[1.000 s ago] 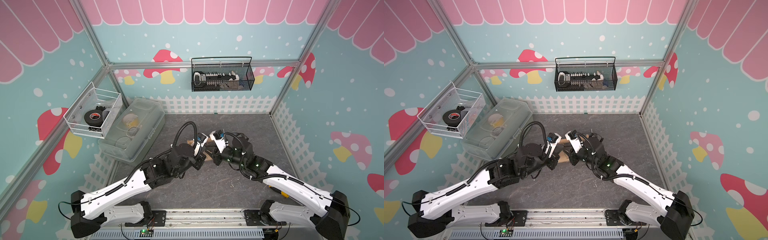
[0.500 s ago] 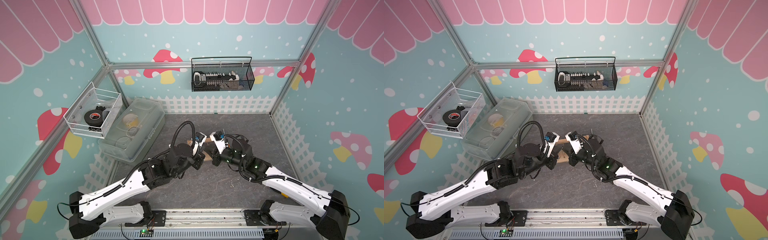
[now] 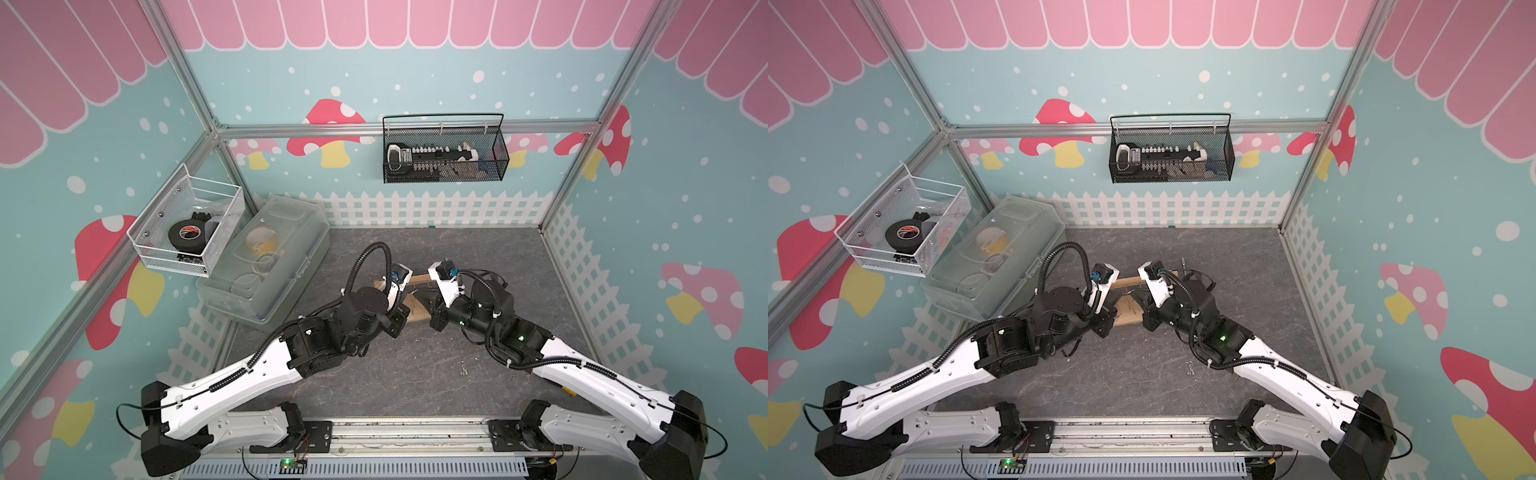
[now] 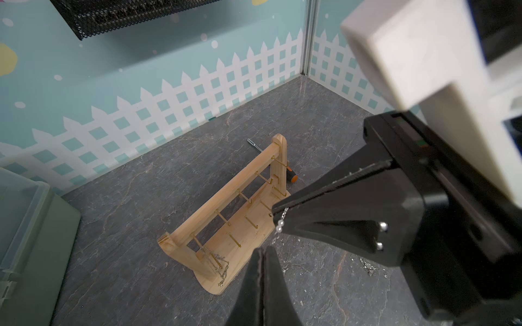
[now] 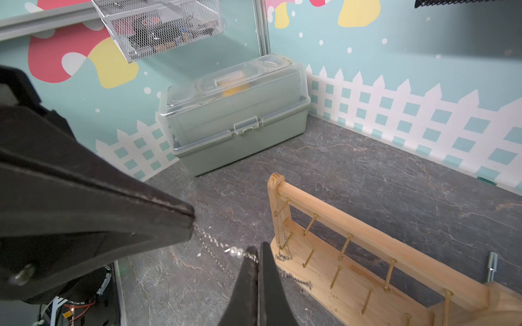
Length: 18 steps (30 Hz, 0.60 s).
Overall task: Hang the necklace on the jewelry display stand
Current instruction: Hang the necklace on the stand.
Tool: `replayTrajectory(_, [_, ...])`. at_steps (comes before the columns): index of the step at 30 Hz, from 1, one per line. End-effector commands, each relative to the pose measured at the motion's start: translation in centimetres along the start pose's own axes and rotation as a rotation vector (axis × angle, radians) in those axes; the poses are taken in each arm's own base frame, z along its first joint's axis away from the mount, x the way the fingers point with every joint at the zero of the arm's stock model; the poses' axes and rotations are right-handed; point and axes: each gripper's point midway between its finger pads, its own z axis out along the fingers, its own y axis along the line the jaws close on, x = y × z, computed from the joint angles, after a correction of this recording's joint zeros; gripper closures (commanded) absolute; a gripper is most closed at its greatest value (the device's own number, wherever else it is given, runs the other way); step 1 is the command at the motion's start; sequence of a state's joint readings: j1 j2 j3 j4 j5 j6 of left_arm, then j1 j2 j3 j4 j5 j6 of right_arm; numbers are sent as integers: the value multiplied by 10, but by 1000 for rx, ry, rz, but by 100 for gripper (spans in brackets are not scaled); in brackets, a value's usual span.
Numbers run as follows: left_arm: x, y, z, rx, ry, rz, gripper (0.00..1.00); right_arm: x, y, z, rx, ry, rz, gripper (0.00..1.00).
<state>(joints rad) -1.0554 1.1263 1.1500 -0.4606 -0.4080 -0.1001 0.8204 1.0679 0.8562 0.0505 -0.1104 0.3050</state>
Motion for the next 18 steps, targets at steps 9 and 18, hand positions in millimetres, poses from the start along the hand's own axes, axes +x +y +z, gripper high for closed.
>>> replayTrajectory(9, [31,13,24,-95,83,72,100,12,-13,17,94,86,-50,99])
replayTrajectory(18, [57,31,47,-132,139,17,100,21,-19,40,134,136,-86,99])
